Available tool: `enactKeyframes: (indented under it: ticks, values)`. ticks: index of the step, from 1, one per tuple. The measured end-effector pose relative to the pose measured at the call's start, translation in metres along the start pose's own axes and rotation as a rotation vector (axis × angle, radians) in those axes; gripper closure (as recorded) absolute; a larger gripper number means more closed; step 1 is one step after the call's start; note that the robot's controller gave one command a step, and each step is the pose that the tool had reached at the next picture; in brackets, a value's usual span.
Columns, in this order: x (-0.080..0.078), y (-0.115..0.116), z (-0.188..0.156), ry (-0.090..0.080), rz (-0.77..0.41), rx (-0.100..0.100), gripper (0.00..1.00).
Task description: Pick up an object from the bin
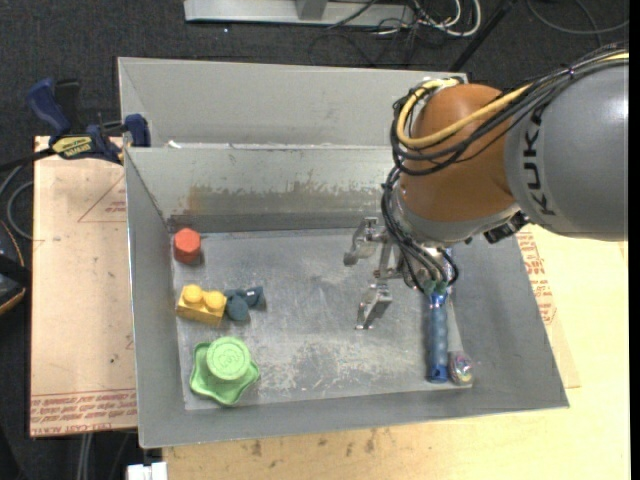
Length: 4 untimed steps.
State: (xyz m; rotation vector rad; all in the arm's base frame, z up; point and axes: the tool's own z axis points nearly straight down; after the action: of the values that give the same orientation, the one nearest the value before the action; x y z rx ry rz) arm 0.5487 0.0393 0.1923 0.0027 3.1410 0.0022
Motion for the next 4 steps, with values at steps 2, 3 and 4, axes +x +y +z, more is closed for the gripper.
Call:
enactKeyframes:
  ticks: [2, 3, 4]
  values:
    - [-0.027, 0.119, 0.021, 0.005, -0.04, -0.001, 0.0]
    - [-0.108, 0.167, 0.115, -0.001, -0.422, 0.001, 0.0]
    - [-0.062, 0.199, 0.099, -0.005, -0.647, -0.001, 0.0]
